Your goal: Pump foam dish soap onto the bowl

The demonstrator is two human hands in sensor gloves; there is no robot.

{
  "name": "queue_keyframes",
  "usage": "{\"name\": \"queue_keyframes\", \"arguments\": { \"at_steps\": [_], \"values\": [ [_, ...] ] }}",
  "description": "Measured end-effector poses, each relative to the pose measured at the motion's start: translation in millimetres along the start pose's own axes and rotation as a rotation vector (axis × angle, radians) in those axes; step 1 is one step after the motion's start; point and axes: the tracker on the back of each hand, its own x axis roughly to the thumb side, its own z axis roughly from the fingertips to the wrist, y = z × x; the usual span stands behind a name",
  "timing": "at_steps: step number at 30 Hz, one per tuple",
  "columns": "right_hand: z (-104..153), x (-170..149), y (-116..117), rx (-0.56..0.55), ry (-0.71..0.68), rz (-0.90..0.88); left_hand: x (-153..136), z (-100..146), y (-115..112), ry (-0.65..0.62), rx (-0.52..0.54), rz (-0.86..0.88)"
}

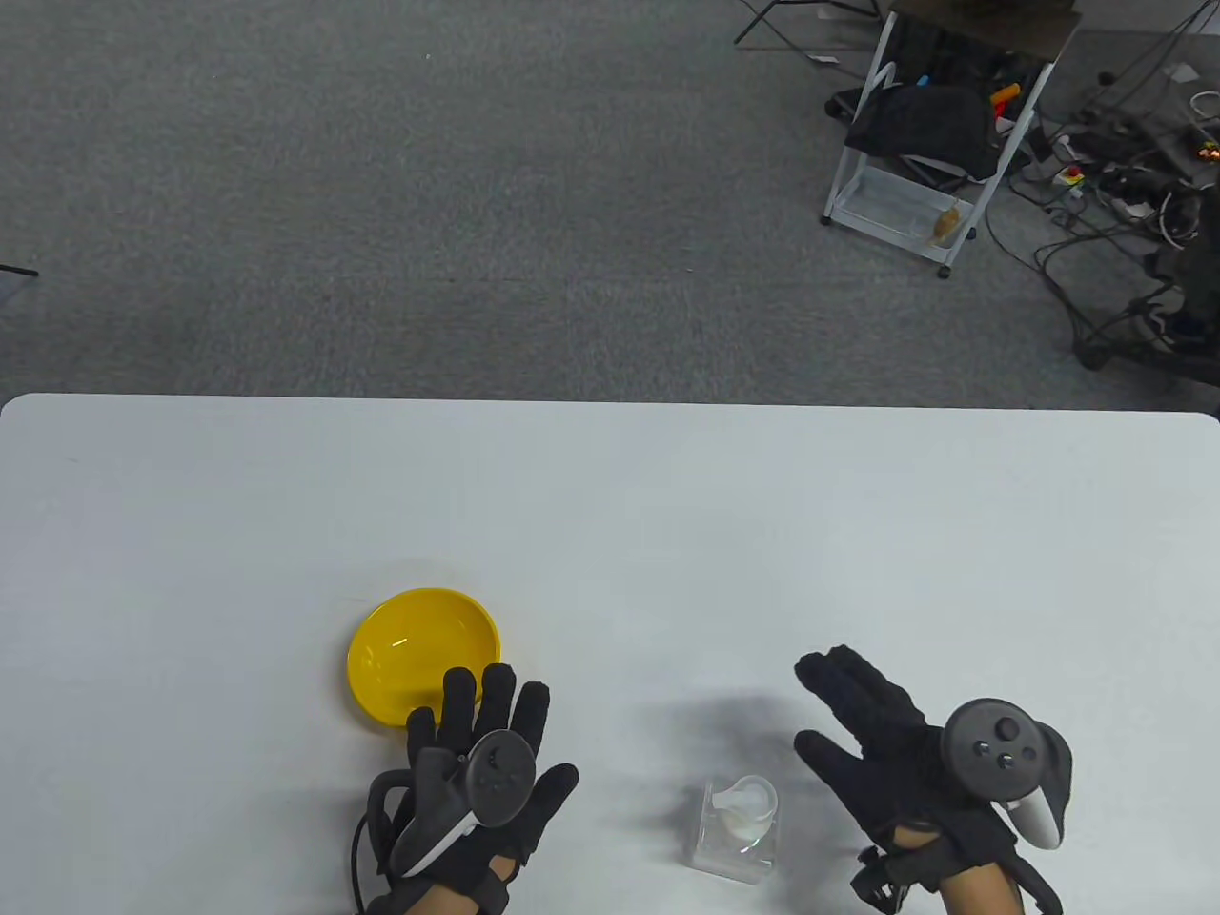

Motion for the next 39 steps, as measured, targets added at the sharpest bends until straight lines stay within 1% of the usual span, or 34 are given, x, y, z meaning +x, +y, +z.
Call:
{"name": "queue_keyframes", "arguments": {
  "at_steps": [3, 7, 10, 13, 17, 21, 24, 26, 28, 31, 33, 37, 39],
  "values": [
    [-6, 13, 15, 0.104, -0.03, 0.088, 0, 0, 0, 0.003, -0.009, 0.007],
    [-13, 22, 32, 0.172, -0.043, 0.189, -1, 0, 1, 0.001, -0.005, 0.02],
    [-15, 22, 38, 0.184, -0.031, 0.228, -1, 0, 0, -0.001, -0.007, 0.023],
    [-16, 21, 40, 0.174, -0.053, 0.197, -2, 0, 0, 0.0, -0.014, 0.024],
    [-18, 19, 39, 0.139, -0.059, 0.181, -3, 0, 2, 0.0, -0.013, 0.042],
    [-27, 18, 33, 0.115, -0.042, 0.127, -7, 1, 5, 0.005, -0.001, 0.068],
    [-40, 24, 26, 0.056, -0.032, 0.071, -9, 1, 4, 0.009, -0.002, 0.063],
    [-53, 31, 23, -0.011, -0.023, 0.044, -10, 1, 5, 0.012, 0.025, 0.061],
    [-67, 35, 24, -0.061, -0.012, 0.036, -10, 1, 5, 0.011, 0.022, 0.064],
    [-92, 41, 32, -0.09, -0.01, 0.049, -12, 0, 5, 0.014, 0.02, 0.064],
    [-112, 41, 41, -0.103, 0.008, 0.059, -14, 0, 5, 0.018, 0.019, 0.065],
    [-139, 39, 55, -0.11, 0.017, 0.053, -15, -2, 1, 0.02, -0.004, 0.034],
    [-151, 38, 61, -0.117, 0.013, 0.071, -16, -2, 1, 0.022, 0.005, 0.04]
  ]
}}
